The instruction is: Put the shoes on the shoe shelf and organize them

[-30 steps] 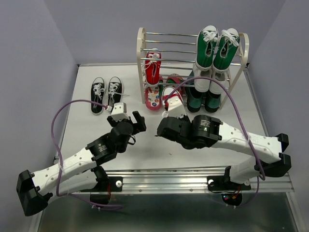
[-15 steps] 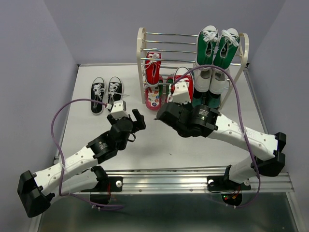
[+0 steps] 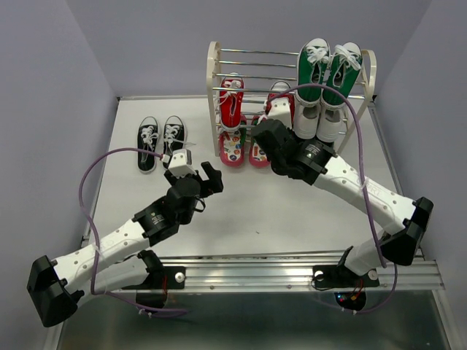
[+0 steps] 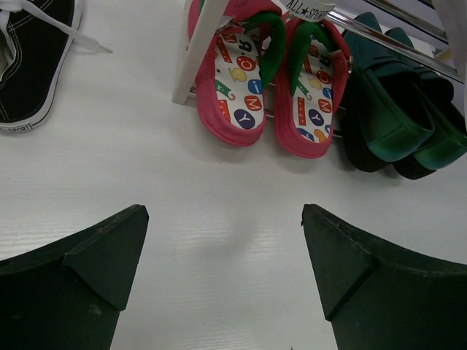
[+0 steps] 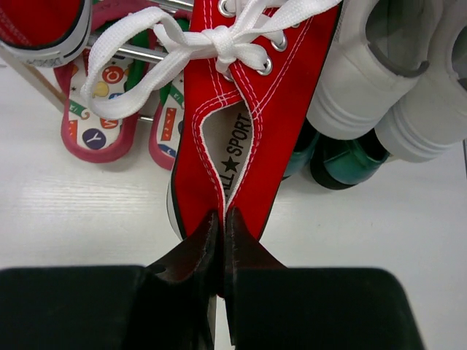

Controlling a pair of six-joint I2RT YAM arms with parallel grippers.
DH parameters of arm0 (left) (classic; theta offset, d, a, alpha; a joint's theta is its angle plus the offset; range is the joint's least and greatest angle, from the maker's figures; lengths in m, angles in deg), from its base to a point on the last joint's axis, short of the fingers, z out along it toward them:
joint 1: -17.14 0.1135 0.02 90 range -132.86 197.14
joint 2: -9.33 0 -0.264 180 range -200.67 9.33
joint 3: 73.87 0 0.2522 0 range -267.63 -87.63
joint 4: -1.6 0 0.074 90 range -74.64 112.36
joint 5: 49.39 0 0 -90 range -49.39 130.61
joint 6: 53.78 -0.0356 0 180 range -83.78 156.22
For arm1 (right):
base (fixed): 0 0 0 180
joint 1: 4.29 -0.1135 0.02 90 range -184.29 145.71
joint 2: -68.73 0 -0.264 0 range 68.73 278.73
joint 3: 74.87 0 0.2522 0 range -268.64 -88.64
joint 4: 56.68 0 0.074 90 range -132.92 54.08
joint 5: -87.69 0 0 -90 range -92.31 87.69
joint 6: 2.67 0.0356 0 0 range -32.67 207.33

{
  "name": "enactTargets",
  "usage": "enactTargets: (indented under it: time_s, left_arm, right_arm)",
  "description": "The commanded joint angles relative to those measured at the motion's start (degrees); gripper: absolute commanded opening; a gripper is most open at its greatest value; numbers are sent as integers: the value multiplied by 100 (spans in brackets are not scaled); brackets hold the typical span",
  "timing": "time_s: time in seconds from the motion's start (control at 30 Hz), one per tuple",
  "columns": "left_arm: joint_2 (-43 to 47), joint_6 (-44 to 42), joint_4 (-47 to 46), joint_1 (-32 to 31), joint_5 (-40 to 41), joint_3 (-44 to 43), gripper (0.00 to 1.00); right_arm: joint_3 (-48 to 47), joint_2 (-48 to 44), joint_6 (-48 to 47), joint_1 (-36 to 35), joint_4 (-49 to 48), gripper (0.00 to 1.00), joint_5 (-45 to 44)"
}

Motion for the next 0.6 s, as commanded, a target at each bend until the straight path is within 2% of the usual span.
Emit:
enactTargets:
  time_s: [0.0,0.27,0.57]
  left_arm:
    - [-33,-53,-285,46,51,-90,99]
    - [-25,-1,-285,55,25,-81,99]
    - [107,149,-153,64,60,-37,99]
  right_arm:
    - [-254,162,-776,433,-1432,1,166]
    - [-685,795,-1391,864,-2065,1,913]
    - [-1398,1559,-1401,1199,-2188,1,922]
